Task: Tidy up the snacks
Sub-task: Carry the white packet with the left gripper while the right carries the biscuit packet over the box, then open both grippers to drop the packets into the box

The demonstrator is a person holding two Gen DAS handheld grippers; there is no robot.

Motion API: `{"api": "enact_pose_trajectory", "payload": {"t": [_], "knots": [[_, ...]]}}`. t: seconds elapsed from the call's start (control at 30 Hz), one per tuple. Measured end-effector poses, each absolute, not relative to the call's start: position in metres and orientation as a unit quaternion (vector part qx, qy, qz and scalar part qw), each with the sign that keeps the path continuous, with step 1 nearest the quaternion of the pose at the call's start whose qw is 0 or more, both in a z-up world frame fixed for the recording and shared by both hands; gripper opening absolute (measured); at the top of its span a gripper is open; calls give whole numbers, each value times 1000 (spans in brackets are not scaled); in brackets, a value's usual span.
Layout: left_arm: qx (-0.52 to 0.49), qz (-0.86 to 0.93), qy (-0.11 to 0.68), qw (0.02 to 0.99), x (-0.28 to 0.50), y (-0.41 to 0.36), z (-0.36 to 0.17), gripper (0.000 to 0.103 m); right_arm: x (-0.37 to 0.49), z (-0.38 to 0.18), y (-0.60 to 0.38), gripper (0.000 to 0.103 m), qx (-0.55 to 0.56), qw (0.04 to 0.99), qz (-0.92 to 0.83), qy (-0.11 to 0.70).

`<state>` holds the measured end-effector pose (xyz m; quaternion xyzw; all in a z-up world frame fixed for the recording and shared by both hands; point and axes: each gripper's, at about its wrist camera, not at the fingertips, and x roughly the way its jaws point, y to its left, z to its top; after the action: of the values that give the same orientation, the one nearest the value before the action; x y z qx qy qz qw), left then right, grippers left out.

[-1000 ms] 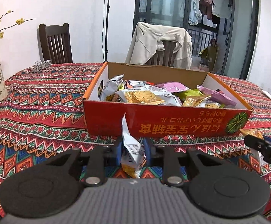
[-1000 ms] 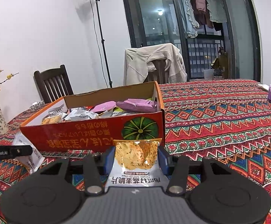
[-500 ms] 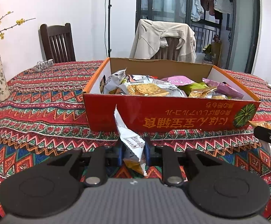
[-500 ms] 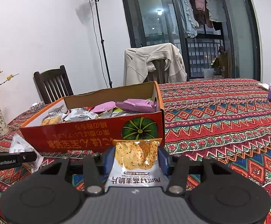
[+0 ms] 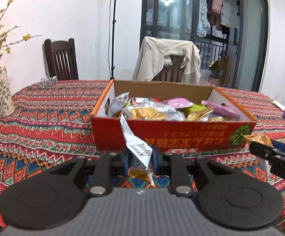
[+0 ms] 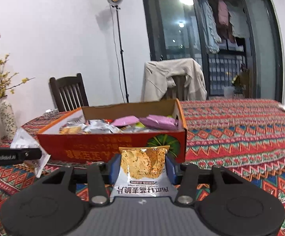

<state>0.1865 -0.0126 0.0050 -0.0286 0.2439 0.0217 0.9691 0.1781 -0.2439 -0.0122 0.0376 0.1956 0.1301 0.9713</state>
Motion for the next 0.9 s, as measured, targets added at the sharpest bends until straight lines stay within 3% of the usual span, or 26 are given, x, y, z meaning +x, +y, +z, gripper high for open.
{"api": "enact_pose_trajectory", "payload": {"t": [0.5, 0.9], "knots": [[-26, -8, 175, 984, 208, -31, 53, 22, 199, 54, -241, 47, 35, 982, 130, 131], [-50, 12, 159, 986, 266, -25, 65, 22, 262, 73, -232, 47, 51, 983, 119, 131]]}}
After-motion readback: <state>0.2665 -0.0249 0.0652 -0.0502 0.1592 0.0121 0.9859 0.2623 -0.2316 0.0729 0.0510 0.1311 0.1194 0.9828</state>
